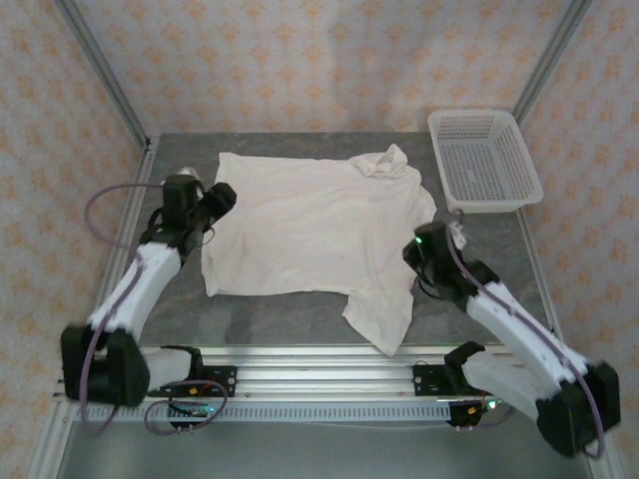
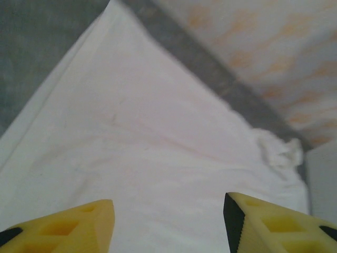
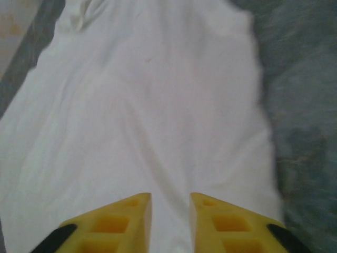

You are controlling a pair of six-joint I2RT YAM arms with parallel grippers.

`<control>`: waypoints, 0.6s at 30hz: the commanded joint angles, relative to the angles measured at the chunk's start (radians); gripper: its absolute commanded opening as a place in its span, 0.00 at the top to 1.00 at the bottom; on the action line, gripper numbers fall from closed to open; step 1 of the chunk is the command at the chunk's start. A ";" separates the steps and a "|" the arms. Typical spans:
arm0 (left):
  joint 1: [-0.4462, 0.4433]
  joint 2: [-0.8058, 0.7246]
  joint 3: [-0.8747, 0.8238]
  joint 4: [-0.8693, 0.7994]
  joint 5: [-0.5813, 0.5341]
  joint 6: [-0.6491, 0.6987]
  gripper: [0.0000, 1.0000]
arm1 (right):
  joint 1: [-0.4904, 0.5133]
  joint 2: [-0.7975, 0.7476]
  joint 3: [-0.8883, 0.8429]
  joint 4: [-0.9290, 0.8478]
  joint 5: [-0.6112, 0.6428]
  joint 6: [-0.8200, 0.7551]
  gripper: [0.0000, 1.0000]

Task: Fold the inside-out t-shirt

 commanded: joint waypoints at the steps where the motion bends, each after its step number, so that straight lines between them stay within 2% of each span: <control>1: -0.012 -0.168 -0.071 -0.229 -0.027 0.057 0.41 | -0.013 -0.118 -0.128 -0.195 0.032 -0.023 0.63; 3: -0.016 -0.247 -0.087 -0.304 -0.030 0.061 0.40 | -0.016 -0.149 -0.173 -0.195 -0.065 -0.049 0.57; 7: -0.020 -0.332 -0.118 -0.406 -0.026 0.066 0.40 | 0.016 -0.136 -0.227 -0.211 -0.288 -0.064 0.57; 12: -0.021 -0.342 -0.117 -0.482 -0.073 0.052 0.40 | 0.171 -0.123 -0.230 -0.360 -0.333 0.071 0.57; 18: -0.021 -0.321 -0.101 -0.504 -0.147 0.028 0.40 | 0.431 -0.093 -0.224 -0.321 -0.322 0.256 0.51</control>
